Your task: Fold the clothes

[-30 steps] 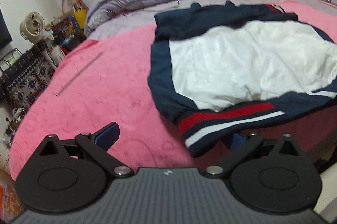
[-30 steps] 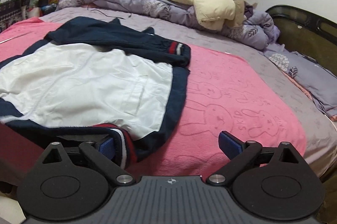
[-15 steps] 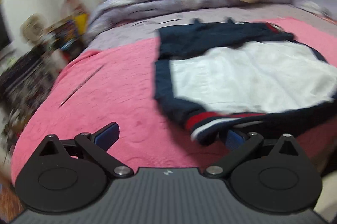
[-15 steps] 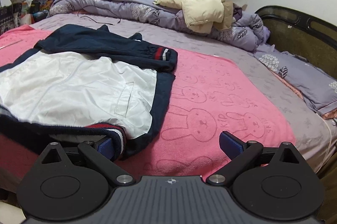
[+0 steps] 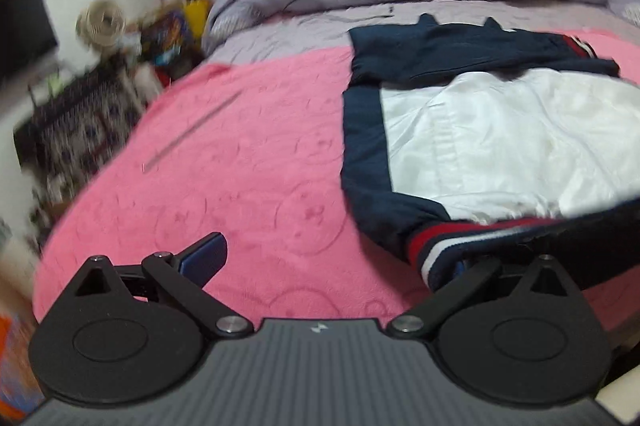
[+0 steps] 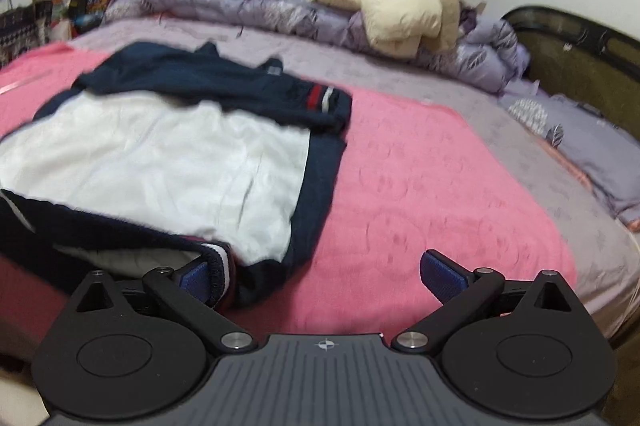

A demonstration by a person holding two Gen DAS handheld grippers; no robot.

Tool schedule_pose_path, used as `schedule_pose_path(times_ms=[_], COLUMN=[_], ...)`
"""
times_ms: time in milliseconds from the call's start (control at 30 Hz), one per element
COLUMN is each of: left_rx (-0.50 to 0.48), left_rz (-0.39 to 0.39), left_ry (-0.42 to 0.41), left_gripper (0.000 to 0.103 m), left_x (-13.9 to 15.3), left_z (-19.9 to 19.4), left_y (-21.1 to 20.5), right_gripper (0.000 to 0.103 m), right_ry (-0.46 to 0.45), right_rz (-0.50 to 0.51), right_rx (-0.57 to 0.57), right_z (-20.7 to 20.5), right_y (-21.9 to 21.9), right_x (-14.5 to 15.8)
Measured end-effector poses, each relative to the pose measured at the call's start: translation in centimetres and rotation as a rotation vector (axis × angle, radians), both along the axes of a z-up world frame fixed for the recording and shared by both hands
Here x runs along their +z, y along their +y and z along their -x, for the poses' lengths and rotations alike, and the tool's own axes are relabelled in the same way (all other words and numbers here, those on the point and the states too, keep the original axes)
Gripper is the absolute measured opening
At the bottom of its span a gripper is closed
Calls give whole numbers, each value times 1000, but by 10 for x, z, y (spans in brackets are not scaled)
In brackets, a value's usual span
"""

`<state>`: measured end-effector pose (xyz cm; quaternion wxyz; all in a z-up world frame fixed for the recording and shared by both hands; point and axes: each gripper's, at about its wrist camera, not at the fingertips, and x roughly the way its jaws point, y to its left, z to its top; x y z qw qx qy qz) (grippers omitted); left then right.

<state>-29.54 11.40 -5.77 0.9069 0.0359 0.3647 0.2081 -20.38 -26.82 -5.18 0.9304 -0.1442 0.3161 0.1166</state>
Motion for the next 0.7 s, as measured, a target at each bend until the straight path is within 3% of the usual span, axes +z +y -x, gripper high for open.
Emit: schedule_pose_path(times_ms=[100, 233, 367, 433, 467, 567, 700], left_rx=[-19, -76, -109, -104, -104, -95, -77], left_rz=[-16, -43, 37, 59, 61, 67, 184], left_ry=[-30, -143, -248, -252, -228, -99, 104], left_gripper=[103, 103, 103, 103, 103, 103, 102], left_x=[7, 50, 90, 103, 103, 82, 37], left_z=[9, -7, -72, -121, -147, -225, -286], left_y=[-6, -5, 23, 35, 40, 55, 74], right_gripper=[102, 102, 103, 103, 103, 103, 98], right_ry=[2, -76, -234, -297, -296, -176, 47], right_rz=[21, -28, 1, -12, -26, -100, -379], right_rx=[-11, -28, -9, -20, -24, -13, 49], right_z=[7, -8, -60, -98, -119, -193, -256], right_y=[-5, -7, 11, 22, 27, 36, 19], right_x=[-1, 27, 59, 72, 74, 64, 43])
